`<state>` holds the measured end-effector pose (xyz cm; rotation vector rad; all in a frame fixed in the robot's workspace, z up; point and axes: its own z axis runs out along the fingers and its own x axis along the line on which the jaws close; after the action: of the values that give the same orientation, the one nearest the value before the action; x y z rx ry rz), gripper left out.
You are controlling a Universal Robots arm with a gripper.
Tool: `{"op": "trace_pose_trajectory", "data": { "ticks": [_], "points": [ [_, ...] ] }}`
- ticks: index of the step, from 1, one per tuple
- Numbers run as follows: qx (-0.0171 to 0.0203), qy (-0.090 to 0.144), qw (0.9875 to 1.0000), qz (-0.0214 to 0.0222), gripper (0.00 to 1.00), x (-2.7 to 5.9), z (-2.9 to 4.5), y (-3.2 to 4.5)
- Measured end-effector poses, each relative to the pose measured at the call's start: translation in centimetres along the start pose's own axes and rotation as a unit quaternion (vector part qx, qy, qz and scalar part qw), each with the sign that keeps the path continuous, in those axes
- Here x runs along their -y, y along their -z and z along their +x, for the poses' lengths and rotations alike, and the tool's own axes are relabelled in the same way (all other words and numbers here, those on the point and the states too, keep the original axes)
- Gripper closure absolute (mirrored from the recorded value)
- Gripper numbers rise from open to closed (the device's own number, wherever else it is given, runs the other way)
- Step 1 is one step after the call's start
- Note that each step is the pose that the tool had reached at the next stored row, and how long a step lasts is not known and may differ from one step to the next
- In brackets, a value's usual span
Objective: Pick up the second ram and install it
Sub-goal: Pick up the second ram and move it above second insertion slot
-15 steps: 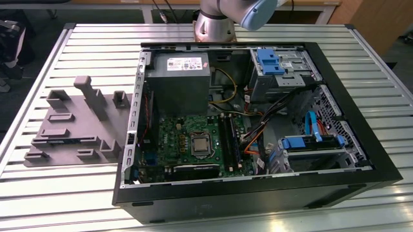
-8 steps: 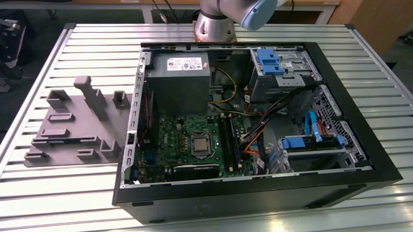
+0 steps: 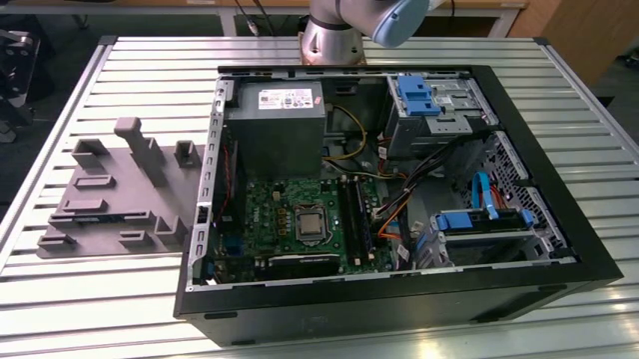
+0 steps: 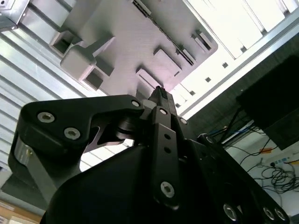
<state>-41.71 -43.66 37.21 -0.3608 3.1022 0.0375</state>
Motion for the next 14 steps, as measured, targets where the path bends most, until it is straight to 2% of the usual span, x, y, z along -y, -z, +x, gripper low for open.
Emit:
{"op": "trace_pose_trajectory", "data": {
  "ticks": [3,6,10,14],
  "points": [
    [-0.0006,0.027,0.9996,-0.0006,0.89,0.00,0.00,-0.08],
    [-0.0012,0.054,0.9985,-0.0011,0.89,0.01,0.00,-0.16],
    [-0.0020,0.089,0.9960,-0.0019,0.89,0.01,0.01,-0.25],
    [-0.0027,0.123,0.9924,-0.0026,0.89,0.01,0.01,-0.35]
  ]
}}
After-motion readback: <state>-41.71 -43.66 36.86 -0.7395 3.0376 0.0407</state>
